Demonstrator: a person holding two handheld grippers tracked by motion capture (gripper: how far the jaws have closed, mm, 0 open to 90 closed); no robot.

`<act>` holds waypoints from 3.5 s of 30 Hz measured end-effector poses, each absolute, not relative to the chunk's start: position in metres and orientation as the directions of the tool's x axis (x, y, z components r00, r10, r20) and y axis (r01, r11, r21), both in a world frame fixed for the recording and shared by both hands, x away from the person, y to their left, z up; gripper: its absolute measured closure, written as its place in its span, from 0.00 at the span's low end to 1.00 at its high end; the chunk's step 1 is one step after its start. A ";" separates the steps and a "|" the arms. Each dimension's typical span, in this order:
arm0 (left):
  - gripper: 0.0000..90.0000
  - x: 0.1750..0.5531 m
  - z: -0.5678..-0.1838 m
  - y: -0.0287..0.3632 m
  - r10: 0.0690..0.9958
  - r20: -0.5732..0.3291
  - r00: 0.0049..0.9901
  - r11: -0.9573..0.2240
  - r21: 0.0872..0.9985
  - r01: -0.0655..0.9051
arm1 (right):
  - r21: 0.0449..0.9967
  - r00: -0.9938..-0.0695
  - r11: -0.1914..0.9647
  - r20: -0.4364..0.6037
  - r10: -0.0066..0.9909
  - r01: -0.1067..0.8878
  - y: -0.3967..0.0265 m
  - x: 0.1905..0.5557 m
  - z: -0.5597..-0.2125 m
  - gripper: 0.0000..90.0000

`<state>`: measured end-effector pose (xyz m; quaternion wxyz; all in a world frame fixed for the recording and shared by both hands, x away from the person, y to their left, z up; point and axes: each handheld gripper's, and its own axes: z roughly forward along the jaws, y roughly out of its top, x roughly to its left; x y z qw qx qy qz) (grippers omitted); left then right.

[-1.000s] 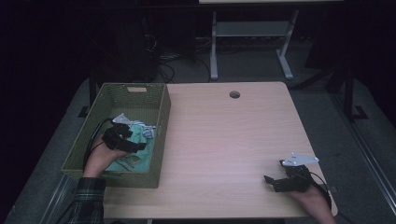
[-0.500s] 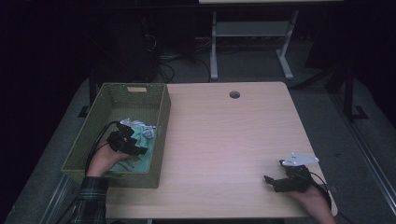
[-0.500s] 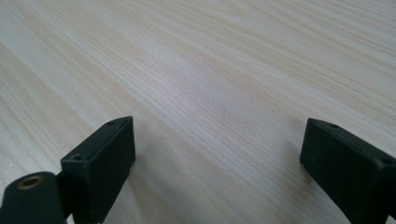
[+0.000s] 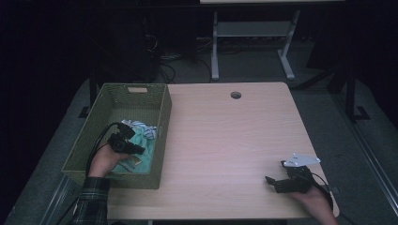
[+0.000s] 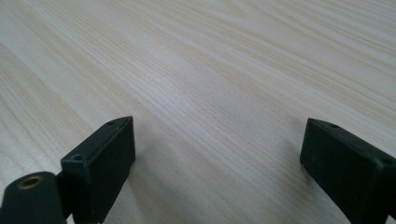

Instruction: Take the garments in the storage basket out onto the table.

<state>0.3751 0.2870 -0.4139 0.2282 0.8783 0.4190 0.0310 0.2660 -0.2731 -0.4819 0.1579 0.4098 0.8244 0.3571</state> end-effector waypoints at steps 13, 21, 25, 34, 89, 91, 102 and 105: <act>0.96 0.371 -0.392 0.299 0.760 -0.161 0.629 -0.453 0.564 0.691 | 0.718 -0.614 0.409 0.033 0.789 0.564 -0.273 0.266 -0.482 0.11; 0.97 0.367 -0.375 0.305 0.760 -0.168 0.628 -0.397 0.644 0.654 | 0.718 -0.614 0.410 0.032 0.788 0.563 -0.273 0.266 -0.482 0.11; 0.97 0.365 -0.364 0.305 0.761 -0.164 0.628 -0.383 0.668 0.638 | 0.718 -0.612 0.407 0.034 0.790 0.565 -0.273 0.266 -0.482 0.11; 0.97 0.363 -0.342 0.306 0.761 -0.148 0.632 -0.363 0.711 0.603 | 0.718 -0.613 0.409 0.033 0.789 0.564 -0.273 0.266 -0.482 0.11; 0.98 0.368 -0.219 0.232 0.610 -0.102 0.785 -0.296 0.890 0.346 | 0.718 -0.614 0.409 0.032 0.789 0.563 -0.273 0.266 -0.482 0.11; 0.98 0.369 -0.219 0.225 0.599 -0.101 0.795 -0.302 0.890 0.340 | 0.718 -0.614 0.409 0.032 0.789 0.563 -0.273 0.266 -0.482 0.11; 0.98 0.375 -0.221 0.189 0.550 -0.104 0.829 -0.320 0.891 0.324 | 0.718 -0.614 0.410 0.031 0.788 0.562 -0.273 0.266 -0.482 0.11; 0.98 0.377 -0.223 0.181 0.540 -0.105 0.835 -0.323 0.890 0.321 | 0.719 -0.615 0.410 0.031 0.788 0.562 -0.273 0.266 -0.482 0.11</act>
